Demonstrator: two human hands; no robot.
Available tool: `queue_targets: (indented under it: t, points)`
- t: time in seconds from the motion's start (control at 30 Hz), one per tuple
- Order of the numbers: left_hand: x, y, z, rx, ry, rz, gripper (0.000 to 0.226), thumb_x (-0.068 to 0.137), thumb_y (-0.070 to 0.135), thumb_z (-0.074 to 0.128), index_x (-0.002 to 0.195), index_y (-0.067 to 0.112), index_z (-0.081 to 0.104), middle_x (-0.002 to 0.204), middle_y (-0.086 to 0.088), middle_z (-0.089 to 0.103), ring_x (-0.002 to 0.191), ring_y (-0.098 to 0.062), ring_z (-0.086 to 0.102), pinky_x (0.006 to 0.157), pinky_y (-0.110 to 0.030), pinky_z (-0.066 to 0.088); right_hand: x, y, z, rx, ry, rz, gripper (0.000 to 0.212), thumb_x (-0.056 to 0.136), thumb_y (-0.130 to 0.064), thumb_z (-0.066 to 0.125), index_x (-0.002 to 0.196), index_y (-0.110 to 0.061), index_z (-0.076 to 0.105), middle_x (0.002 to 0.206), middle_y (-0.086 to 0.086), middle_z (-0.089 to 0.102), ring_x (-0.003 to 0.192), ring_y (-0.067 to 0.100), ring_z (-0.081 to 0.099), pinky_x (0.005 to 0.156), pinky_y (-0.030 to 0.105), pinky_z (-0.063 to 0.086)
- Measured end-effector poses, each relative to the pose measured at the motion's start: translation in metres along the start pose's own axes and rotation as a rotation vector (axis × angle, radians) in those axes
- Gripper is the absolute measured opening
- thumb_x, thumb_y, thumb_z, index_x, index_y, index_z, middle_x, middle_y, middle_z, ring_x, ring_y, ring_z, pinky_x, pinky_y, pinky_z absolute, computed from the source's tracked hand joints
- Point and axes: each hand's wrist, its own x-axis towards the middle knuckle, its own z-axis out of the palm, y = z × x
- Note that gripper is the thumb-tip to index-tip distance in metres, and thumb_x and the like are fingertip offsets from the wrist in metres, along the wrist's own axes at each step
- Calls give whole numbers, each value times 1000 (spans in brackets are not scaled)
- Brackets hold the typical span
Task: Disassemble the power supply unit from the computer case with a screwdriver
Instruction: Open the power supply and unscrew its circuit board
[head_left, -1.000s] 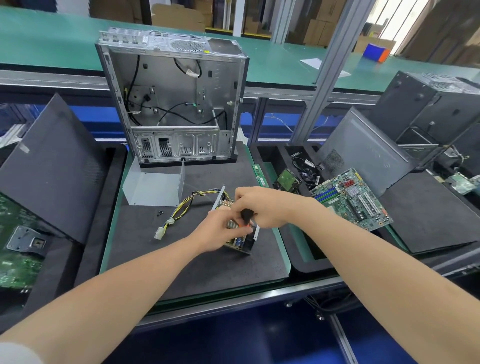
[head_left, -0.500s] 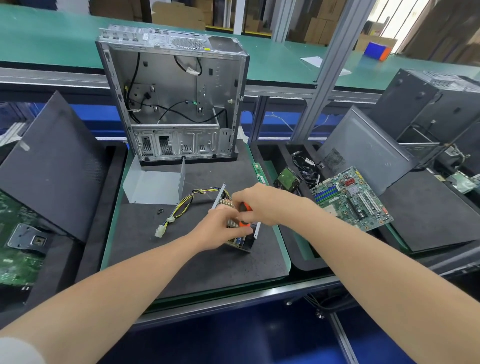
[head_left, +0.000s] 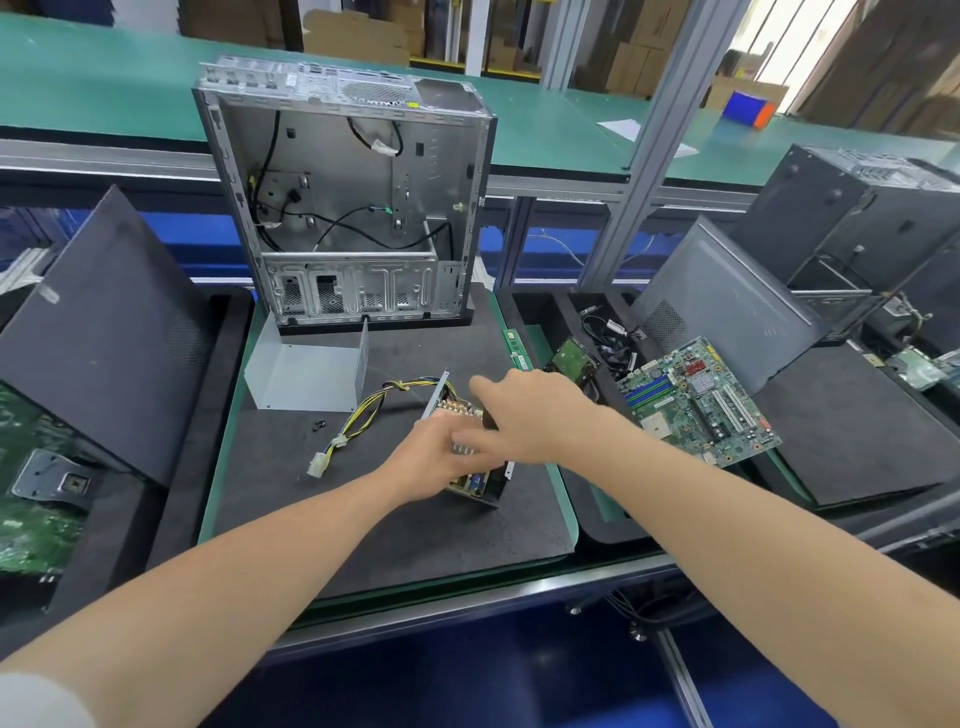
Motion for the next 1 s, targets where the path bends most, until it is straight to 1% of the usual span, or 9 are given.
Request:
queue_targets:
  t: [0.07,0.13,0.3,0.4,0.5,0.6,0.7,0.83,1.0]
  points:
    - [0,0,1,-40,-11,41,20,86,36,84,92,52,74,105,17,71,101,-7,67,88,-20,49,2,-12,4,-63,37,179,48,103,-63,36,94,-17,46,81,6,49,78,30,57,62,36,40]
    - [-1,1,0,-17,-12,26,25,87,34,85,92,56,73,108,9,72,104,-9,67,94,-25,51,6,-16,6,-23,38,209,38,106,-50,43,96,-15,54,84,8,49,85,32,65,66,36,45]
    - [-3,-3,-2,31,26,22,22,86,40,84,90,58,72,101,24,68,103,4,59,81,-8,41,9,-4,2,191,-60,-14,18,102,-33,55,98,-17,51,80,1,46,90,37,63,66,37,45]
    - [-2,-5,0,33,24,5,12,86,41,84,95,40,76,104,15,67,107,0,56,84,-15,41,8,9,-5,192,-145,-177,12,94,-19,63,106,-19,61,90,-7,44,97,25,57,81,45,53]
    - [-2,-4,0,37,12,23,14,86,39,84,84,47,73,105,10,71,110,-10,59,94,-27,46,7,15,-8,188,-174,-249,25,82,-1,65,92,-23,73,99,-4,50,96,23,57,83,47,53]
    - [-2,-3,-1,74,-3,40,21,86,39,83,84,56,71,101,11,72,109,-16,59,96,-36,49,6,15,-1,196,-156,-267,32,76,9,65,81,-19,79,105,3,55,90,20,55,66,26,45]
    - [-1,-5,0,72,37,40,21,82,43,87,79,52,69,97,16,71,104,-12,60,92,-33,49,0,16,0,222,-122,-277,18,80,-2,68,91,-16,72,104,2,50,86,19,52,57,16,27]
    - [1,-1,3,25,56,76,16,79,47,82,81,56,70,90,21,70,89,-3,62,76,-17,45,-3,3,7,93,27,-19,35,94,-50,57,100,-16,51,91,2,47,83,31,58,64,35,43]
    - [0,-6,0,121,-10,63,29,80,36,89,89,57,71,100,30,70,106,-2,60,93,-18,43,2,-10,11,91,52,127,21,101,-29,54,104,-10,61,99,12,60,95,40,66,67,38,48]
